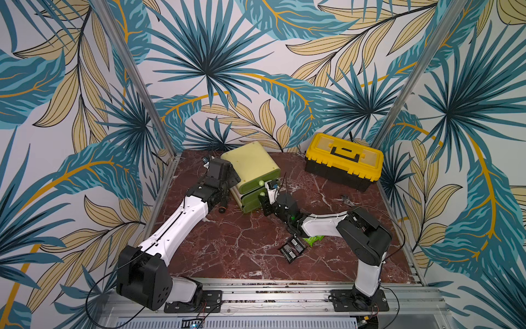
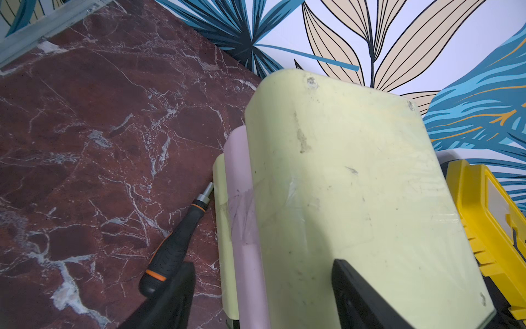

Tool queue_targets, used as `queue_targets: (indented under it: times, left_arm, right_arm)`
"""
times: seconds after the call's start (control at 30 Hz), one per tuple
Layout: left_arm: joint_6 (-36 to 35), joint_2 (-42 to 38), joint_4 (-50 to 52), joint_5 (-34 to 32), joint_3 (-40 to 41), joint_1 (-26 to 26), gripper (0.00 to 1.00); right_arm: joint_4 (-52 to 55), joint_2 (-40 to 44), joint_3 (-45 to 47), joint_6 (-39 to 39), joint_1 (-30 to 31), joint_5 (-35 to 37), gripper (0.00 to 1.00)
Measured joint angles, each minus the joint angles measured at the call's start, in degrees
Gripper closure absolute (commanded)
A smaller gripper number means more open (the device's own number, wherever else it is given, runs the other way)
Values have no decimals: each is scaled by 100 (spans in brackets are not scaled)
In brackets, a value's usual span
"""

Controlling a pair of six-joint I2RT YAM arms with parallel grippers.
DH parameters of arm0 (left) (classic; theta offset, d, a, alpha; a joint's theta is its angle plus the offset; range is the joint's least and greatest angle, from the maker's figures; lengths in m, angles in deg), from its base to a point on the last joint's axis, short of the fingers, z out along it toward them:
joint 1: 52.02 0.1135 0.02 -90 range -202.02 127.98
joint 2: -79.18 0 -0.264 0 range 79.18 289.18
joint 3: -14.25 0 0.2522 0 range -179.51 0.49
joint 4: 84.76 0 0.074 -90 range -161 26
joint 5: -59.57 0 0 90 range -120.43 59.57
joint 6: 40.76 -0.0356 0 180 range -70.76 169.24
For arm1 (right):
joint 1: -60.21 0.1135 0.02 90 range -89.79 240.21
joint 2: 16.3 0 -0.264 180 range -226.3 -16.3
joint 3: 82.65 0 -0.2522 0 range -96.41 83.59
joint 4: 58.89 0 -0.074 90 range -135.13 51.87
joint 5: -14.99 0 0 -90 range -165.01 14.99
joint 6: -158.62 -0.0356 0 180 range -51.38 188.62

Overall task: Take the cookies out of the drawer
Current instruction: Close the drawer of the storage box.

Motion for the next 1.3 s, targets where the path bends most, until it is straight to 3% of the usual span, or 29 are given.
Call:
queue_targets:
  times: [0.33,0.6,0.9,1.3]
  left_arm:
    - [0,-2,4,2,2,0,20]
    - [4,-13,-4,2,22,0,20]
    - [2,-13,-2,2,22,0,20]
    - [2,-13,0,17,22,9,20]
  right_arm:
    - [-4,-107,-103,-26,-7,17,63]
    - [-267,-11,160,-101,11,-109,45]
    - [-804,330,1167,-662,15,-144,44]
    - [-953,-645,717,-1320,-120,-186,42]
